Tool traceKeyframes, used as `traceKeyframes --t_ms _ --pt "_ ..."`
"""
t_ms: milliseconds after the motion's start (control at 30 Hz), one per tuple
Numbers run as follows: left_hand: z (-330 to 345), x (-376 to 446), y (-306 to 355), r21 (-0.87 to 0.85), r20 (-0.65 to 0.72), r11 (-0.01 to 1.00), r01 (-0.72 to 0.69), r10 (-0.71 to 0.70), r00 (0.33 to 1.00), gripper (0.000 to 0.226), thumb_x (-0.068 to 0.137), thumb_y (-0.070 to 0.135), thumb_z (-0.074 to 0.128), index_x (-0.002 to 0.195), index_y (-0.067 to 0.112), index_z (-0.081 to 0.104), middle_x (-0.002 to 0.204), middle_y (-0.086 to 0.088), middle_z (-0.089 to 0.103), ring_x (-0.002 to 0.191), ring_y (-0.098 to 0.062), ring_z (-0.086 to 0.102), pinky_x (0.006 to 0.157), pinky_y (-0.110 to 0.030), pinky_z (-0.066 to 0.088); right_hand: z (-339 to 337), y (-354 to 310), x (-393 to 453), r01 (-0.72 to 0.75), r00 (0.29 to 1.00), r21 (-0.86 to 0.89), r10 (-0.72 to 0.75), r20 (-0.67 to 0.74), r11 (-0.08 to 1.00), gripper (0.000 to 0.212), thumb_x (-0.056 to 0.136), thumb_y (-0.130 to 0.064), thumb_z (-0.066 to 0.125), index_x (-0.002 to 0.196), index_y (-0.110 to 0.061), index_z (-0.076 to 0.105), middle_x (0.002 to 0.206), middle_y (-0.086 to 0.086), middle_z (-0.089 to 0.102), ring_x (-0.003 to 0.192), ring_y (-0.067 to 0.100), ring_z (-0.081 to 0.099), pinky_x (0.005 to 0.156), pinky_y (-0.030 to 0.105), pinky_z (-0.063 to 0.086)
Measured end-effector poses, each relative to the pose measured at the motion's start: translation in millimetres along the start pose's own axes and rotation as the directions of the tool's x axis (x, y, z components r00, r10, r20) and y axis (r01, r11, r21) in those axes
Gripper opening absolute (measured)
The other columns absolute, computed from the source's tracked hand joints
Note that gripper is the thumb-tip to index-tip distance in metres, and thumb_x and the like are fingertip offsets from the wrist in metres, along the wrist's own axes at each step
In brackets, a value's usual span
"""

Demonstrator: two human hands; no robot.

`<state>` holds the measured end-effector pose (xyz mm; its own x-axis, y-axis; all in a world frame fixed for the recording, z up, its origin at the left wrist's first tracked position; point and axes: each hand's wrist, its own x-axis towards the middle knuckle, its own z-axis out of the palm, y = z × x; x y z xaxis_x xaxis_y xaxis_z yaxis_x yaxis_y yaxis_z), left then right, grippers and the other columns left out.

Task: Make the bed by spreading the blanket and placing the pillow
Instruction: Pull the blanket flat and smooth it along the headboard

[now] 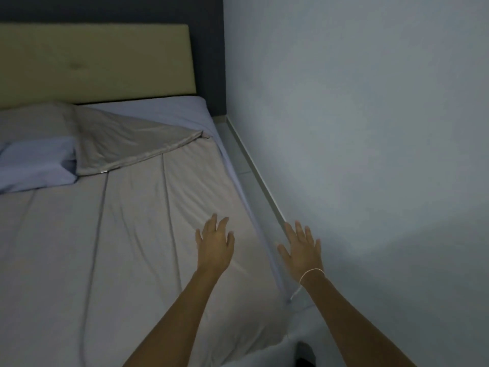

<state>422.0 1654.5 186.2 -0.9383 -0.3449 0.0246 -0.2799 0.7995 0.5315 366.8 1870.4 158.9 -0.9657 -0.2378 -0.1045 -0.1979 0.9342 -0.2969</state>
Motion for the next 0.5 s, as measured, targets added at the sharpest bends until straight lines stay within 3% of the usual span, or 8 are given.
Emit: traceKeyframes --t_ms 233,500 --pt "32 64 52 0.118 -0.006 0.993 0.000 0.001 1.000 0.046 0.100 0.032 0.037 0.144 0.019 0.035 0.157 -0.009 0.022 0.144 -0.022 0.022 0.118 -0.048 0.009 -33 42 74 0.103 0.994 0.097 -0.107 0.035 0.990 0.060 0.097 -0.050 0.034 0.150 -0.025 0.021 0.158 0.007 0.021 0.146 0.026 0.017 0.119 0.045 0.015" --pt "79 110 117 0.008 -0.106 0.985 0.175 -0.173 0.979 0.043 0.098 0.029 0.044 0.139 0.015 0.044 0.154 -0.015 0.027 0.138 -0.030 0.035 0.116 -0.050 0.019 -78 113 166 0.229 0.970 0.093 -0.235 0.057 0.969 0.058 0.096 -0.046 0.039 0.148 -0.022 0.029 0.154 0.010 0.032 0.142 0.027 0.028 0.116 0.042 0.024"
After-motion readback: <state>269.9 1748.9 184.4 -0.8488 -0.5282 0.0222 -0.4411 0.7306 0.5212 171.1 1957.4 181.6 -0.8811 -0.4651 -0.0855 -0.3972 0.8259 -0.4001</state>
